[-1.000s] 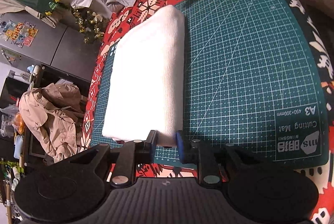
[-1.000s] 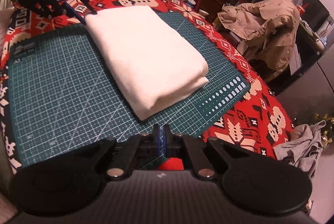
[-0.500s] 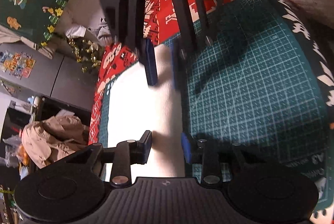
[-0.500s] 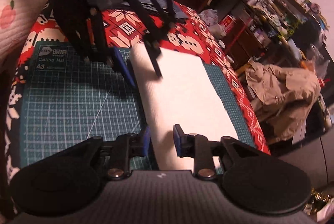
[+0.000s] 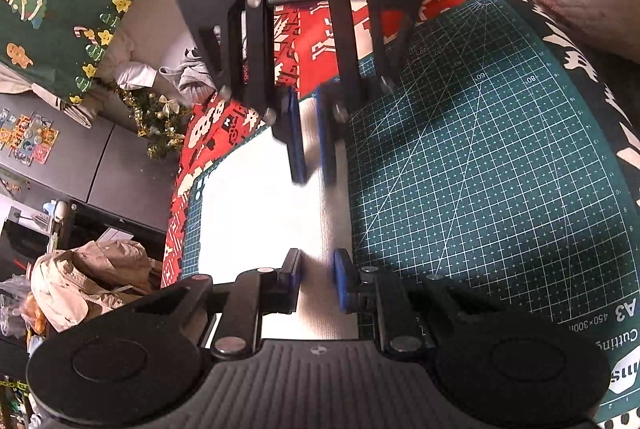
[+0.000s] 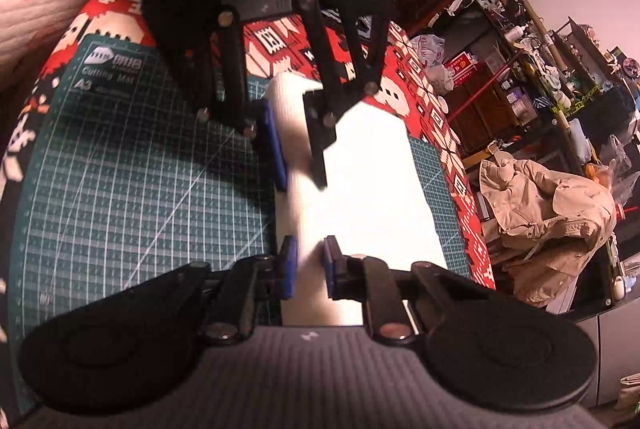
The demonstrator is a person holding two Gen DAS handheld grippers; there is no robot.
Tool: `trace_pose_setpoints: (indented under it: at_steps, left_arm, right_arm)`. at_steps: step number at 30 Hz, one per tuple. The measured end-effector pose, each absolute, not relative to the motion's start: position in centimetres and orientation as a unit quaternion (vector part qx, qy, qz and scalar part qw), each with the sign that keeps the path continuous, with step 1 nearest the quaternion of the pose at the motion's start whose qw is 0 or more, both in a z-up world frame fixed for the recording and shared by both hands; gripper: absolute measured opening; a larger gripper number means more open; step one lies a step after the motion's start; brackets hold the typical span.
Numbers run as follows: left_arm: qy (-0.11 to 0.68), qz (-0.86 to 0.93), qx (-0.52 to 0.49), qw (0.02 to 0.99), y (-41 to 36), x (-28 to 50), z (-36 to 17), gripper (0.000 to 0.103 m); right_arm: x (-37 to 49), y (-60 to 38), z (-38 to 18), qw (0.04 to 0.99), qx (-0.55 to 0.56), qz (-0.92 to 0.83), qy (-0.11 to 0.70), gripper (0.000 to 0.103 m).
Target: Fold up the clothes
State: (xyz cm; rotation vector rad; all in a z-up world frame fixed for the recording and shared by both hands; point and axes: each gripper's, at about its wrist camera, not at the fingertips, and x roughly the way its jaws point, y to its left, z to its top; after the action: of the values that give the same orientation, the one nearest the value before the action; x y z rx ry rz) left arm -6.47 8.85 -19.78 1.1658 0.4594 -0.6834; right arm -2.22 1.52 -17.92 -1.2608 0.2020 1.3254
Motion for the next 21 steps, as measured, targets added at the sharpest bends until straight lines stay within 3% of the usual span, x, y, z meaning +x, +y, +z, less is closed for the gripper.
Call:
trace_pose_setpoints:
  at_steps: [4,9,11,18,21]
  left_arm:
    - [0.213,-0.312,0.534,0.757,8.7,-6.5,-19.7,0.018]
    - [0.209,-0.315,0.524,0.763,8.3,-6.9,-19.4,0.041]
    - [0.202,-0.319,0.528,0.760,7.8,-7.0,-19.5,0.041]
    - [0.198,-0.316,0.536,0.757,6.2,-5.4,-19.8,0.042]
    - [0.200,-0.314,0.533,0.760,5.9,-4.7,-19.8,0.042]
  right_arm:
    - [-1.1,-0.7,-17.7,0.602,-0.561,0.559,0.100,0.009]
    - [-0.2,-3.8,-17.2,0.614,-0.555,0.547,0.122,0.010]
    - [-0.3,-4.0,-16.9,0.619,-0.548,0.550,0.120,0.012]
    - [-1.9,-1.6,-17.4,0.610,-0.558,0.557,0.081,0.033]
    - [-2.5,-0.5,-18.1,0.605,-0.563,0.558,0.078,0.033]
